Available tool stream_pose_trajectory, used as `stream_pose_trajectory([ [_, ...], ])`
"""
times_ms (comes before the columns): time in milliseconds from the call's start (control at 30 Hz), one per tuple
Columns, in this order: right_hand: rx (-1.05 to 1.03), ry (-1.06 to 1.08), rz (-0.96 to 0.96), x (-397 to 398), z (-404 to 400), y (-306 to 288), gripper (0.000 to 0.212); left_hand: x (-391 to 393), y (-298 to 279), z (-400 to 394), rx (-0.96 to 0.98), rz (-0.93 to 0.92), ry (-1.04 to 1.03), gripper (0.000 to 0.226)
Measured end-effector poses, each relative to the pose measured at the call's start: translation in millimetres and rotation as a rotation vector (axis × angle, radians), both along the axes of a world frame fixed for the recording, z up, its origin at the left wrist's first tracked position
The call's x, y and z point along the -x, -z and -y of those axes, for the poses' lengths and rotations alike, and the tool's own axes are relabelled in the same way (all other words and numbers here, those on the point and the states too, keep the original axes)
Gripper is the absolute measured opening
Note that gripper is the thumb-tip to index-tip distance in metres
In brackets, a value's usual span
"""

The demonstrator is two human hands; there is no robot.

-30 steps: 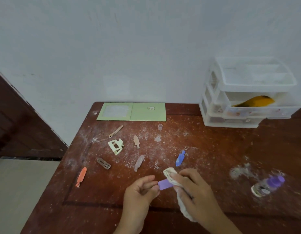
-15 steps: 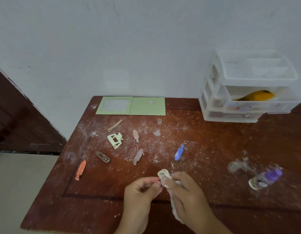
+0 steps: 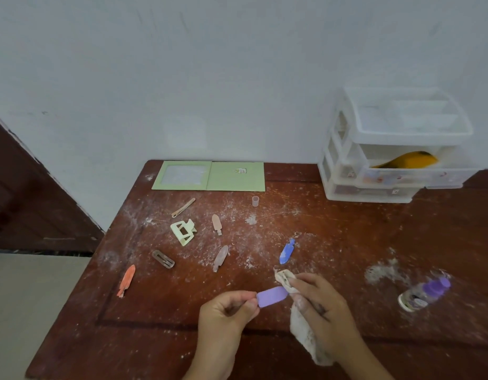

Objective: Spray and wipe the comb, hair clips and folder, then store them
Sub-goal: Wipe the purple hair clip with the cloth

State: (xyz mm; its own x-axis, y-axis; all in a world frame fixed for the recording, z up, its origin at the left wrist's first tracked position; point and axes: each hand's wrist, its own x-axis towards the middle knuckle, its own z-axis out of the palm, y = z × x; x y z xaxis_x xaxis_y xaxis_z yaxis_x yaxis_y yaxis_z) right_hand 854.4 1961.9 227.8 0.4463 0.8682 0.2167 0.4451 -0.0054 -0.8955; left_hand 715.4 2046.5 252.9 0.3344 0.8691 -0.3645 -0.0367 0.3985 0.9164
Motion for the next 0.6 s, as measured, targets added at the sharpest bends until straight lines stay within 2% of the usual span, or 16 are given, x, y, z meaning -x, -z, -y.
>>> stream_pose_trajectory([
  [100, 0.043, -0.044, -0.415, 9, 0, 1, 0.050, 4, -1, -6, -0.048, -0.053, 0.135, 0.039],
  [200, 0.096, 0.080, -0.564, 13, -3, -4, 0.059, 6, -4, -13, -0.044, -0.052, 0.189, 0.037],
  [267, 0.056, 0.148, -0.605, 15, -7, -7, 0.058, 3, -7, -12, 0.063, 0.059, 0.121, 0.032],
  [367, -0.025, 0.218, -0.647, 18, -13, -13, 0.055, -8, -6, -4, 0.335, 0.338, 0.006, 0.033],
  [400, -0.040, 0.222, -0.654, 19, -14, -13, 0.054, -12, -3, 0, 0.378, 0.366, 0.001, 0.024],
  [433, -0.044, 0.213, -0.632, 20, -15, -14, 0.055, -15, -5, 5, 0.392, 0.339, 0.006, 0.009],
  [533, -0.023, 0.175, -0.517, 22, -11, -17, 0.058, -23, -4, 11, 0.344, 0.243, 0.027, 0.040],
  [600, -0.027, 0.170, -0.490, 23, -5, -20, 0.057, -28, -6, 14, 0.311, 0.192, 0.033, 0.042],
])
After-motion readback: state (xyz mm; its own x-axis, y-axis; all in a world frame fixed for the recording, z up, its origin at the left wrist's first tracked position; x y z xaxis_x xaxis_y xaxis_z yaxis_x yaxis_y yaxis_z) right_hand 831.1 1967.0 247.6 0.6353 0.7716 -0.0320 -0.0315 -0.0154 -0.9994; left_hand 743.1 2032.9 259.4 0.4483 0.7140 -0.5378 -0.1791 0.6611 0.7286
